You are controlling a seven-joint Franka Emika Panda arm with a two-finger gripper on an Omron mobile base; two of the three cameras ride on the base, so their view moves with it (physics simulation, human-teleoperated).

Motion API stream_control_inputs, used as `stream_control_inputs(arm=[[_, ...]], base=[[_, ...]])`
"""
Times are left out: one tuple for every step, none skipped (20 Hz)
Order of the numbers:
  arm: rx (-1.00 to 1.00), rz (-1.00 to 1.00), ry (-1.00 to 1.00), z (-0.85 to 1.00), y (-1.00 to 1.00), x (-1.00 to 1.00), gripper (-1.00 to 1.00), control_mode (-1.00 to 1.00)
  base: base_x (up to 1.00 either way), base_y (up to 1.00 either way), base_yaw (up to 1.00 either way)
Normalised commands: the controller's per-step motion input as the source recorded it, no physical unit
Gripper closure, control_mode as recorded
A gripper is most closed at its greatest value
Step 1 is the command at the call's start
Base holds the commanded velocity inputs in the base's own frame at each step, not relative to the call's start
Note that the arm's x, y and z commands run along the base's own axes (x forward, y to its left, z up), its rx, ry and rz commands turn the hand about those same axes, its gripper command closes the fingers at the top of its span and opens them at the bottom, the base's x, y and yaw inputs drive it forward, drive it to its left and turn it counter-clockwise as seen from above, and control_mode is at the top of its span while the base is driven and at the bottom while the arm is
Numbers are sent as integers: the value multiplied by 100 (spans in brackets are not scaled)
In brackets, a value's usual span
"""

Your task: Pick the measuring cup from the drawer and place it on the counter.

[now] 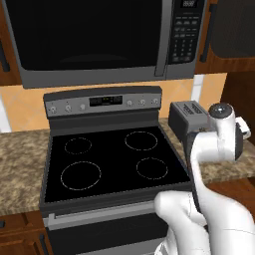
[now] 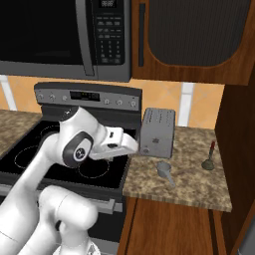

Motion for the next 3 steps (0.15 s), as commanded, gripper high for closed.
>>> stream_control_inputs(arm=[[-9,-12,4,0,91,0,-100,-100],[-12,-18,2,0,100,0,-100,-100],[-11,-26,0,0,99,0,-100,-100]], base=[[0,0,0],[0,0,0],[0,0,0]])
